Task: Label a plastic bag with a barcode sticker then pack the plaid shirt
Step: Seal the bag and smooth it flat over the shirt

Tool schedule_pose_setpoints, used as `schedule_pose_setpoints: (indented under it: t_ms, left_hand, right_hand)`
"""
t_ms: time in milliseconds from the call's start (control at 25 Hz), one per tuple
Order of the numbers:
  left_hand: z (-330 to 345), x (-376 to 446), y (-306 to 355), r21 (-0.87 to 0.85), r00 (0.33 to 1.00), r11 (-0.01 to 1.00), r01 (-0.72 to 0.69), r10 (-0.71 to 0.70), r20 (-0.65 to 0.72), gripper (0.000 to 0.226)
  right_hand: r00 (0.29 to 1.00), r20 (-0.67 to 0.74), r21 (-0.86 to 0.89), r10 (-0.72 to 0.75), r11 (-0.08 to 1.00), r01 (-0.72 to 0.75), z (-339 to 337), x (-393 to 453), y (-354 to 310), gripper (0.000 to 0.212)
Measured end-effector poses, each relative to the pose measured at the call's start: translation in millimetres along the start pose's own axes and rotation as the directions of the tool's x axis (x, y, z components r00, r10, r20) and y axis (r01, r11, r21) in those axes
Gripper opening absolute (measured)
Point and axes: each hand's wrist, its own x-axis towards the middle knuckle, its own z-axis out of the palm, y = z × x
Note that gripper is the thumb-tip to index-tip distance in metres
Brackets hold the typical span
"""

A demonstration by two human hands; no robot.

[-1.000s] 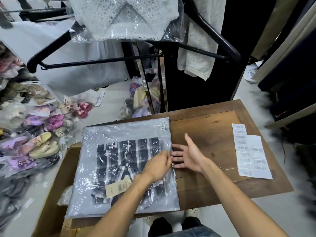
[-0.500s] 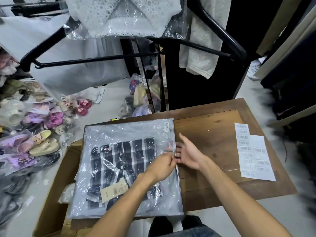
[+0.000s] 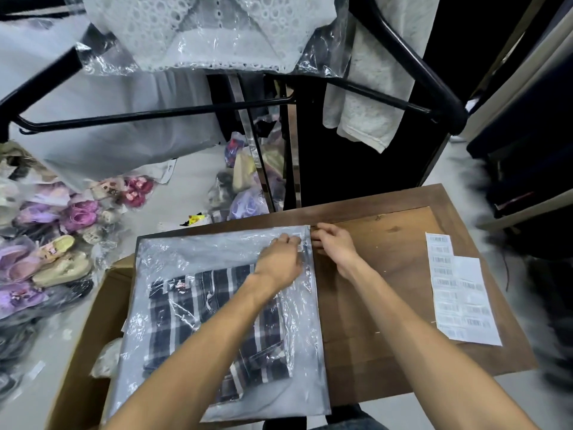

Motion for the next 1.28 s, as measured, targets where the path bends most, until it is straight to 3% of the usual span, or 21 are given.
schedule_pose_setpoints:
  t_ms: [80, 200, 320, 440, 800, 1040, 1120, 1280]
  left_hand:
    - [-2, 23, -11, -0.027, 0.994, 0.997, 0.067, -0.064, 0.084, 0.066]
    - [7, 41, -18, 0.036, 0.985, 0.998, 0.044, -0.049, 0.166, 0.073]
    - [14, 47, -17, 0.134, 0.987, 0.991, 0.026, -0.047, 0.154, 0.078]
    - [21, 50, -20, 0.114, 0.991, 0.993, 0.04, -0.054, 0.12, 0.079]
    - [21, 50, -33, -0.05, 0.997, 0.999, -0.011, 0.014, 0.075, 0.078]
    - [25, 53, -37, -0.067, 0.998, 0.998, -0.019, 0.023, 0.062, 0.056]
    - [24, 53, -33, -0.016, 0.997, 1.0, -0.005, 0.006, 0.083, 0.062]
    - [31, 61, -29, 0.053, 0.993, 0.998, 0.045, -0.05, 0.109, 0.07]
  right_hand:
    - [0.998, -0.065, -0.075, 0.018, 0.997, -0.022, 9, 8, -5, 0.03]
    - [0.984, -0.176, -0.263, -0.006, 0.964, -0.041, 19, 18, -8, 0.033]
    - [0.978, -0.197, -0.471, -0.062, 0.881, -0.039, 26, 13, -18, 0.033]
    - [0.965, -0.188, -0.64, -0.185, 0.768, 0.022, 35, 9, -28, 0.027]
    - [0.945, -0.139, -0.756, -0.297, 0.648, 0.092, 43, 5, -30, 0.028]
    - [0.954, -0.053, -0.906, -0.296, 0.417, 0.078, 49, 7, -54, 0.031]
    - [0.953, -0.028, -0.928, -0.302, 0.362, 0.088, 48, 5, -53, 0.033]
    - [0.952, -0.065, -0.924, -0.299, 0.378, 0.056, 41, -4, -39, 0.033]
